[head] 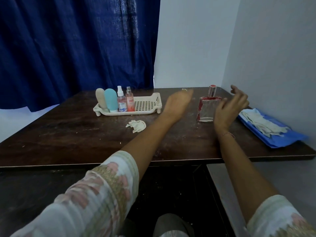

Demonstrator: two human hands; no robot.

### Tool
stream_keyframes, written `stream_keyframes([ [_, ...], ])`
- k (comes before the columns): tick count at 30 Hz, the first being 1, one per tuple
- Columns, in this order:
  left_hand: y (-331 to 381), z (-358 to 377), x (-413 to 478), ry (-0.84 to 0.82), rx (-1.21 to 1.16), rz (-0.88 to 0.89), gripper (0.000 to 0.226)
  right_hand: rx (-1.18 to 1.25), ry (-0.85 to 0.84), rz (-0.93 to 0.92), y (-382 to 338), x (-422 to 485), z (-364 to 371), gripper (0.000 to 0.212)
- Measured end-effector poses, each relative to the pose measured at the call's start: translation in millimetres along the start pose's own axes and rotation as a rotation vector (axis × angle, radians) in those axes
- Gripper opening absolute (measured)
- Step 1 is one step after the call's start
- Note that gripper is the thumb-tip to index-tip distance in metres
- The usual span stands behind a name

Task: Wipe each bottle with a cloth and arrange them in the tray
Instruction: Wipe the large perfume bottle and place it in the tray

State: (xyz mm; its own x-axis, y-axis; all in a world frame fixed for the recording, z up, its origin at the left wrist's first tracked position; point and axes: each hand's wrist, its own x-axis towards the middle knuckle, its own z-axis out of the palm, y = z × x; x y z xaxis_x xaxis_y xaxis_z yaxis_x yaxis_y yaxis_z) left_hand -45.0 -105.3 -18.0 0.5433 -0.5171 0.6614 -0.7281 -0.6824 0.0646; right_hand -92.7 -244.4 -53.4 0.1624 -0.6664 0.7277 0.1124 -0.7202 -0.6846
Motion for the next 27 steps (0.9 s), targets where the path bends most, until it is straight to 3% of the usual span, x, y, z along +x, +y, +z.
stream_keyframes([
  [3, 9.4, 18.7, 3.7, -0.067, 0.063, 0.064, 0.048, -0.161, -0.173, 0.133, 7.0, -2.7, 2.8, 0.048],
  [6, 19.9, 29.4, 5.6, -0.105, -0.080, -0.013, 0.048, -0.226, -0.334, 0.222, 9.8, -6.6, 6.4, 0.043],
  [12, 28.2, 42.3, 4.1, -0.067, -0.480, -0.212, 0.026, -0.099, -0.330, 0.211, 13.0, -5.4, 11.5, 0.031],
  [15, 22.4, 37.3, 4.1, -0.045, -0.613, -0.308, 0.027, -0.026, -0.378, 0.220, 12.4, -3.6, 13.5, 0.029],
  [20, -17.0, 13.1, -3.4, -0.045, -0.664, -0.343, 0.036, 0.153, -0.484, 0.174, -6.2, -10.7, 19.0, 0.028],
  [27, -111.1, -40.2, -32.2, -0.085, -0.699, -0.261, 0.036, 0.403, -0.698, 0.201, -54.6, -37.2, 58.4, 0.021],
])
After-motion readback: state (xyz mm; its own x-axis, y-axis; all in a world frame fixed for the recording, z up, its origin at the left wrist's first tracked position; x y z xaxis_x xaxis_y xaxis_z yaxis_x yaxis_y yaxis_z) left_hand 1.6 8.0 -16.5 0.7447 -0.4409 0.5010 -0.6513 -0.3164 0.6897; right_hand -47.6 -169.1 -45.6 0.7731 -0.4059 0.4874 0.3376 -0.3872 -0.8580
